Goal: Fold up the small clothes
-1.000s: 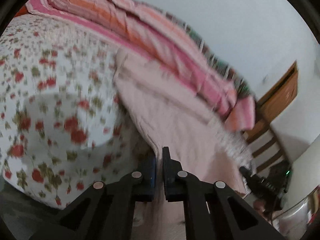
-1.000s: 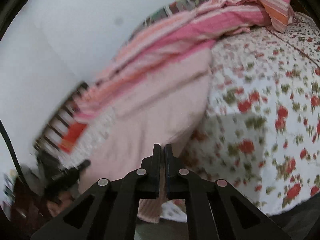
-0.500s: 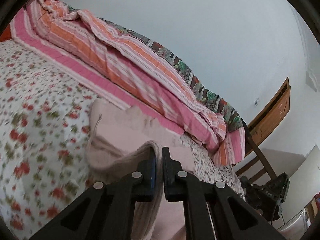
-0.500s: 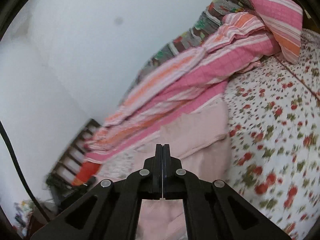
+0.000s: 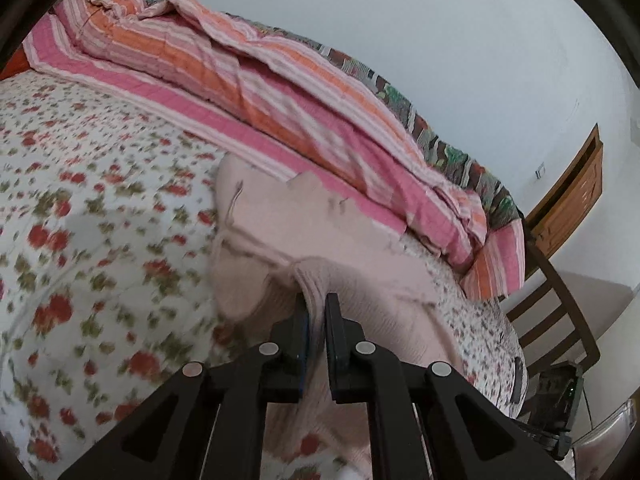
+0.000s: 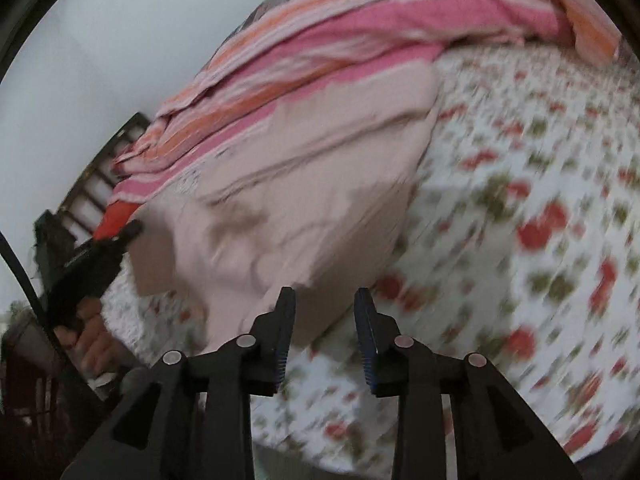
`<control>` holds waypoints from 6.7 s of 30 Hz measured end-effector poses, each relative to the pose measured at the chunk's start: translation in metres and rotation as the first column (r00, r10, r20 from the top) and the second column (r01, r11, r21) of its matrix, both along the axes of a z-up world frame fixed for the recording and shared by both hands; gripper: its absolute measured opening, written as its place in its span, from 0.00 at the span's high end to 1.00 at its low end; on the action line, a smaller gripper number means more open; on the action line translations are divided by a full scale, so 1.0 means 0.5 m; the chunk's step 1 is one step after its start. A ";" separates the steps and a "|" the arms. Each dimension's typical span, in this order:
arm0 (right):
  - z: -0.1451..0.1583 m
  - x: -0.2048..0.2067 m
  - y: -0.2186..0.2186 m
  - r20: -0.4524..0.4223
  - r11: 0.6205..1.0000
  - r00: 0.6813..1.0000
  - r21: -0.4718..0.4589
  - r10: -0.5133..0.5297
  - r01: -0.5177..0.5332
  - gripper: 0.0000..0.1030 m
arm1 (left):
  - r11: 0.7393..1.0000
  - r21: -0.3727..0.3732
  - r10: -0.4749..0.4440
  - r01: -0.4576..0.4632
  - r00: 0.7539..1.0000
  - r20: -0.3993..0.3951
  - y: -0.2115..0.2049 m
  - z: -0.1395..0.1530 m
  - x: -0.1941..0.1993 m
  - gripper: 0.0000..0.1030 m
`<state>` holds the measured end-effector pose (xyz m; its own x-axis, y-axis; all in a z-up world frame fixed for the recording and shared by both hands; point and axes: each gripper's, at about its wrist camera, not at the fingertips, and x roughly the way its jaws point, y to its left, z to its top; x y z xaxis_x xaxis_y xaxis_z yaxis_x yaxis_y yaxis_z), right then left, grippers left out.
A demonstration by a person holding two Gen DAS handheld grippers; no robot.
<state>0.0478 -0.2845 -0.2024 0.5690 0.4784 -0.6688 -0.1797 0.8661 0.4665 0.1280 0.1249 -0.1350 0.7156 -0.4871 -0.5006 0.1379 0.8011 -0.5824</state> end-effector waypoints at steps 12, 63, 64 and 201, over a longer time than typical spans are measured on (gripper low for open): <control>0.013 -0.004 0.103 -0.022 0.986 0.996 -0.145 -0.084 0.080 0.44 | 0.998 0.053 -0.031 0.035 0.997 -0.076 0.016 -0.057 -0.026 0.74; 0.108 0.480 -0.087 -0.111 0.895 0.979 0.398 -0.172 0.202 0.77 | 0.980 -0.065 0.185 -0.190 0.979 -0.082 0.004 0.027 0.368 0.82; 0.103 0.501 -0.091 -0.104 0.896 0.978 0.393 -0.182 0.208 0.72 | 0.976 -0.066 0.203 -0.210 0.975 -0.096 0.008 0.019 0.383 0.76; -0.013 0.287 -0.073 0.017 0.974 0.977 0.079 -0.212 0.210 0.44 | 0.999 -0.044 -0.018 0.014 0.995 -0.101 -0.044 -0.134 0.215 0.43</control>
